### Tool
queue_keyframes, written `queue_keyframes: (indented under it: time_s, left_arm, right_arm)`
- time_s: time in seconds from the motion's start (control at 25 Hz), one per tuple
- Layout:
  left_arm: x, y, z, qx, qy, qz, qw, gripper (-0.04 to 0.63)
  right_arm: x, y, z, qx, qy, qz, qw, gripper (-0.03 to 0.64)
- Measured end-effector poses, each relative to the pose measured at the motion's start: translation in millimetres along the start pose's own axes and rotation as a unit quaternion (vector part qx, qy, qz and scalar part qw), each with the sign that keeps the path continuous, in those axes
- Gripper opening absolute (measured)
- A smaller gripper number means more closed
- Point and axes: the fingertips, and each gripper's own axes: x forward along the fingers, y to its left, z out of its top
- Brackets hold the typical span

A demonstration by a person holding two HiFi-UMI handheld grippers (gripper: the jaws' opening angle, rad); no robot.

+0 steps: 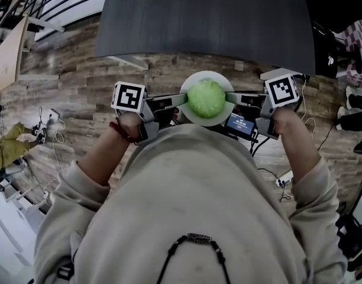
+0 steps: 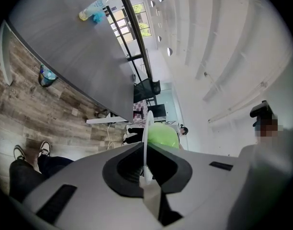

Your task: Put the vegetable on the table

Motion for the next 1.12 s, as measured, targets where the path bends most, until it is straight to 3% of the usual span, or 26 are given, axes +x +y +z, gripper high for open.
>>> queue_keyframes:
  time_s: [0.48,0.72,0.88,1.12]
  left_arm:
    - [14,12,10,0.013,0.039,-0.003,0.9992,0.015]
    - [16,8,20,0.035,0.059,-0.025,0.9973,0.015]
    - [17,8,24,0.048,0.072,-0.027,0.9959,0.015]
    - [21,2,62,0.056,0.085,-0.036,0.9942,0.015]
  right_arm:
    - [-9,-13,3,-0.005,-0.032,-0.031,0.999,0.025]
    - [-8,-8,9,-0.017,-0.056,-0.035,0.998,0.025]
    - [-12,-13,8,0.003,-0.079,-0.061,0.995,0.025]
    - [-16,-7,46,-0.019,-0.090,-0.058,0.994,0.025]
